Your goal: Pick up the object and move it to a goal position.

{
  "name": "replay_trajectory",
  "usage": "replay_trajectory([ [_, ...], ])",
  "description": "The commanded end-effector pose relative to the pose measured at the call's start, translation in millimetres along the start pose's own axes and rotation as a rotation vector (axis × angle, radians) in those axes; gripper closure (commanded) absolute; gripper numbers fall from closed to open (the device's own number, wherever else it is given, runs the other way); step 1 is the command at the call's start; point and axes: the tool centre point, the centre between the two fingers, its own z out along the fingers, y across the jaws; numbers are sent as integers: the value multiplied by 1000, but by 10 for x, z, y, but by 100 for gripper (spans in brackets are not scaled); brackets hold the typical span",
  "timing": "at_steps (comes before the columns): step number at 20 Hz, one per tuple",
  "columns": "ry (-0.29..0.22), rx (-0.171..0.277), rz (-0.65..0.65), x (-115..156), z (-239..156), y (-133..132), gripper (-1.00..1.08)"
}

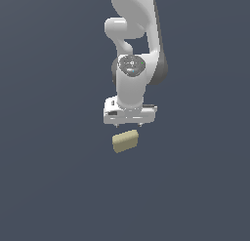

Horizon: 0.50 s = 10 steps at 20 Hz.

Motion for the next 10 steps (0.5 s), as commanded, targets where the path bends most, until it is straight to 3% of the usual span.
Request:
replay_trajectory([
  [1, 0, 0, 8, 3, 0, 1, -92],
  [10, 2, 2, 110, 26, 9, 13, -92],
])
